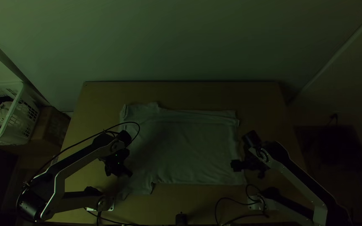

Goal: Fold the t-shirt

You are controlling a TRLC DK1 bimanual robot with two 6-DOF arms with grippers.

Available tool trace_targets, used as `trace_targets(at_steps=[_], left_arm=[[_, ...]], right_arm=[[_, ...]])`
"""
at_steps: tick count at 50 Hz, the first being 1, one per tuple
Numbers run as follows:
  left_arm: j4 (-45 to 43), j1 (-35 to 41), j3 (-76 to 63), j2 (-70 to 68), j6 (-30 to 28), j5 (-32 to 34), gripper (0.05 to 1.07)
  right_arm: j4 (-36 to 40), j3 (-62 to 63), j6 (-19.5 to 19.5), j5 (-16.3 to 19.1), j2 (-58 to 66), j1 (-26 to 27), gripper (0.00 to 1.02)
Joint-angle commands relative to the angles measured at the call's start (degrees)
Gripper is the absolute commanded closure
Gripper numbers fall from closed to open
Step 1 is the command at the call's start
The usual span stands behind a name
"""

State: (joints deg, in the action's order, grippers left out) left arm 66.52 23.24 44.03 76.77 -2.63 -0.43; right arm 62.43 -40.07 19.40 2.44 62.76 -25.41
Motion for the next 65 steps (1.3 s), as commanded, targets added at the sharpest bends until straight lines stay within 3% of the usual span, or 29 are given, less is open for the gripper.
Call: trace_targets(at_steps=[1, 16, 35, 39, 43, 44, 56, 63, 65], left_arm=[[1.24, -0.13, 1.32, -2.15, -0.79, 0.6, 1.04], [1.59, -1.01, 1.32, -4.53, -1.76, 0.87, 1.04], [0.28, -4.7, 0.35, -4.53, -3.78, 2.1, 1.04], [0.19, -5.32, 0.62, -4.53, -4.31, 2.18, 1.04], [0.1, -5.67, 0.79, -4.44, -4.66, 2.1, 1.04], [0.01, -5.67, 0.88, -4.44, -4.66, 2.18, 1.04], [-0.52, -6.63, 1.58, -3.91, -5.19, 2.18, 1.04], [-0.69, -8.66, 2.02, -3.65, -6.59, 2.1, 1.04], [-0.87, -9.27, 2.02, -3.56, -6.86, 2.18, 1.04]], right_arm=[[2.6, -0.09, -1.12, 0.55, 3.42, 0.54, 0.13], [7.09, -0.62, -6.3, 1.17, 8.08, 1.5, 0.16], [7.35, -0.44, -7.09, 4.15, 14.93, 0.98, 0.2], [7.35, -0.62, -7.36, 4.51, 15.55, 0.98, 0.35], [7.0, -1.32, -8.15, 4.51, 16.34, 1.5, 0.71], [6.74, -1.32, -8.32, 4.51, 16.69, 2.03, 0.75], [6.65, -1.32, -9.82, 4.68, 20.12, 3.79, 0.82], [6.56, -2.02, -9.73, 6.18, 23.46, 1.85, 1.0], [6.65, -2.11, -10.26, 6.97, 24.95, 1.06, 1.0]])
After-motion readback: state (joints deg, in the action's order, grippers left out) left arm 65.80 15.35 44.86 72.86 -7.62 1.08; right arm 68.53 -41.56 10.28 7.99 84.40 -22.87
